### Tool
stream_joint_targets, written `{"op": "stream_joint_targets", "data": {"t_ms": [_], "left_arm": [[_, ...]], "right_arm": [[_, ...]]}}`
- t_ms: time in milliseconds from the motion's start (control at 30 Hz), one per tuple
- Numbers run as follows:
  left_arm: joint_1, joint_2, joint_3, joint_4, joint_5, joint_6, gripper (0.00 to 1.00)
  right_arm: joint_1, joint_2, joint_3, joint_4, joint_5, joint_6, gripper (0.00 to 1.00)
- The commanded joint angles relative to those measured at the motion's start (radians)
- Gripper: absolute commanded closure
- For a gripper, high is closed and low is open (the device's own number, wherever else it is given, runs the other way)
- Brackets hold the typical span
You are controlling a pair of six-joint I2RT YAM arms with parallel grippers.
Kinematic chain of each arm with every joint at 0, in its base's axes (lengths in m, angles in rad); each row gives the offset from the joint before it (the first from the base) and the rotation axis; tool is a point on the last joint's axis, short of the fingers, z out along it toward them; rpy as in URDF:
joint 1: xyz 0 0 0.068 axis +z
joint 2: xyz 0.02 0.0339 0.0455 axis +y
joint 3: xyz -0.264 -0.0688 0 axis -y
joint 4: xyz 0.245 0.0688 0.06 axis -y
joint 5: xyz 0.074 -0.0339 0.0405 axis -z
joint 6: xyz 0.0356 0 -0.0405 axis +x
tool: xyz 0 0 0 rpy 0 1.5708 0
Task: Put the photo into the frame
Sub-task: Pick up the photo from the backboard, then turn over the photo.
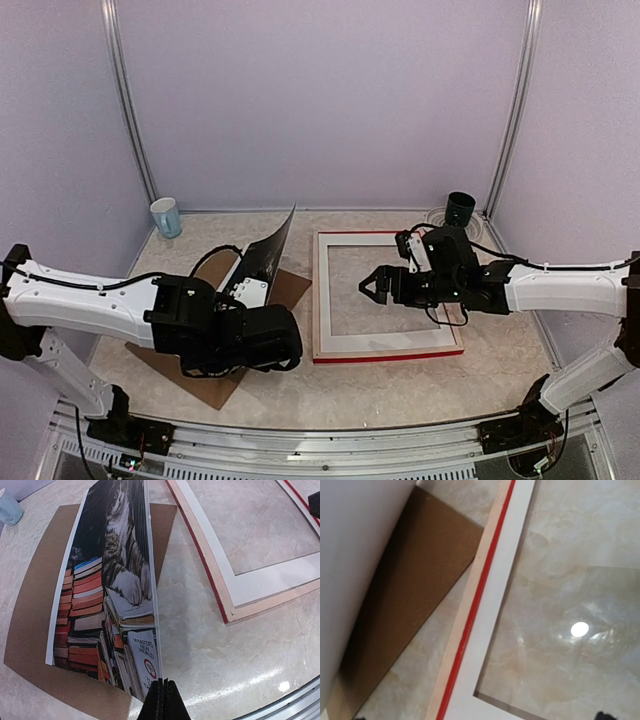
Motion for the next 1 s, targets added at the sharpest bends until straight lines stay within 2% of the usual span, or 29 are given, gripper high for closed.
{"op": "stream_joint_targets", "data": {"t_ms": [0, 233, 600, 733, 900, 933, 967], "left_arm": [[0.044, -0.049, 0.055, 0.110, -0.013, 0.099, 1.00], [0.138, -0.089, 0.132, 0.321, 0.078, 0.247, 1.00], [0.204, 0.031, 0.407, 0.566, 0.173, 0.474, 1.00], [0.217, -0.045, 0.259, 0.731, 0.143, 0.461, 1.00], [0.235, -0.198, -0.110, 0.939, 0.243, 0.338, 1.00], [0.227, -0.217, -0.173, 0.952, 0.259, 0.308, 1.00], [0.148, -0.262, -0.268, 0.963, 0.237, 0.265, 0.99]], "right_arm": [[-0.010, -0.049, 0.031, -0.054, 0.056, -0.027, 0.01], [-0.038, -0.125, 0.023, -0.111, 0.107, -0.042, 0.01], [-0.149, -0.289, -0.050, -0.155, 0.135, -0.042, 0.01], [-0.151, -0.314, -0.059, -0.166, 0.132, -0.039, 0.01], [-0.153, -0.307, -0.071, -0.167, 0.131, -0.046, 0.01], [-0.154, -0.302, -0.069, -0.169, 0.133, -0.049, 0.01], [-0.159, -0.285, -0.060, -0.173, 0.136, -0.059, 0.01]]}}
